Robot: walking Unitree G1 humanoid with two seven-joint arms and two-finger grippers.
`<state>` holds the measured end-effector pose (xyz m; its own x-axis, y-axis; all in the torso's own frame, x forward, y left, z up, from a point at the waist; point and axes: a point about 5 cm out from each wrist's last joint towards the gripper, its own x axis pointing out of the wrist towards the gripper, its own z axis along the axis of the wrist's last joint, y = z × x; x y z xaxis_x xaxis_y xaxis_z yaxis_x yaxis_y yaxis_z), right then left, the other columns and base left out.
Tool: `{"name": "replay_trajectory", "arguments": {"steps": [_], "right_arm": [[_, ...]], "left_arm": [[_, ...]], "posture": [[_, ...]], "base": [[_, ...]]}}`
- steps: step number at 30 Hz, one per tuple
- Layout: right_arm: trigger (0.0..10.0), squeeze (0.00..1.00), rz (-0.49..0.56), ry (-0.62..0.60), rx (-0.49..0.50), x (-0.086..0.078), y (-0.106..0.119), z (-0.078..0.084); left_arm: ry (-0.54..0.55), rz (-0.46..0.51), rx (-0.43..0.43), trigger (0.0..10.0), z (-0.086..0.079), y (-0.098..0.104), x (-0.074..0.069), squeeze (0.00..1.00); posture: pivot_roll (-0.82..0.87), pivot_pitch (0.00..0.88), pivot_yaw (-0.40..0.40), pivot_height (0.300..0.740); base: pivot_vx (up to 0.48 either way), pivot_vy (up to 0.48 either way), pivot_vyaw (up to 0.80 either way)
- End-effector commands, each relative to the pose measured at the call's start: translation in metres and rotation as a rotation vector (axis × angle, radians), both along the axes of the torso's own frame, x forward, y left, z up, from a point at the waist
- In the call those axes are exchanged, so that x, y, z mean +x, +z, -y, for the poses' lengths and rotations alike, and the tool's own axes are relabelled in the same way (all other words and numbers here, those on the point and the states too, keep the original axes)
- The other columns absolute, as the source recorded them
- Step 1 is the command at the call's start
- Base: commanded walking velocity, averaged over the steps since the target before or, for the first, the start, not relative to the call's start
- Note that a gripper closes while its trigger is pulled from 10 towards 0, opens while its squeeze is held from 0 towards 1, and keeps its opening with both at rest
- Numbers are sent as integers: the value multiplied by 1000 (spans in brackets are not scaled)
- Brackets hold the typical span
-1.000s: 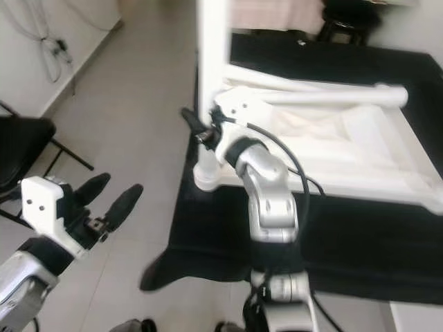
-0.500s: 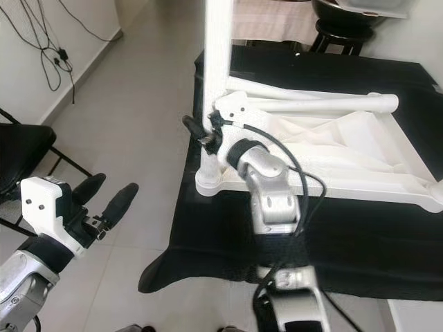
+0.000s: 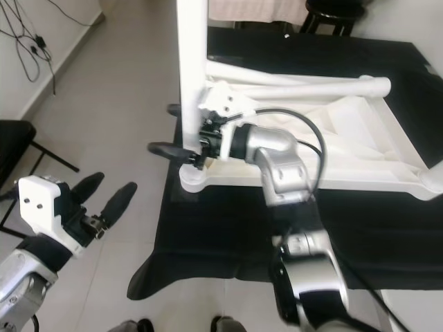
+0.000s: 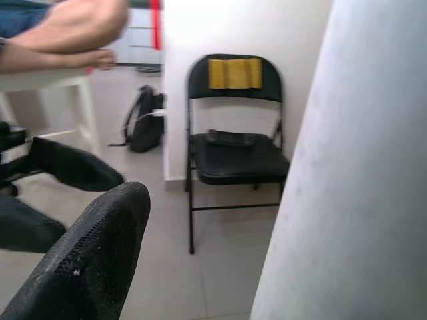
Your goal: Building children table
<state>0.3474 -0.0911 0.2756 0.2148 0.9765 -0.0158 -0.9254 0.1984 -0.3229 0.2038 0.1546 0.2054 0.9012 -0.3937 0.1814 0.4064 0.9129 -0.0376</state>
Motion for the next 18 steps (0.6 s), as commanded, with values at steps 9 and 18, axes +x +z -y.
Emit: {"name": "replay_trajectory", "arguments": {"steps": [9, 18], "right_arm": [[10000, 0, 15, 237, -65, -3, 2, -21], [0, 0, -9, 329, -68, -3, -3, -20]], "left_arm": [[-3, -9, -2, 10000, 2, 0, -6, 0], [-4, -11, -6, 10000, 3, 1, -7, 0]], "posture": [[13, 209, -52, 740], [0, 223, -52, 740]], "base": [[0, 0, 0], [0, 0, 0]]}}
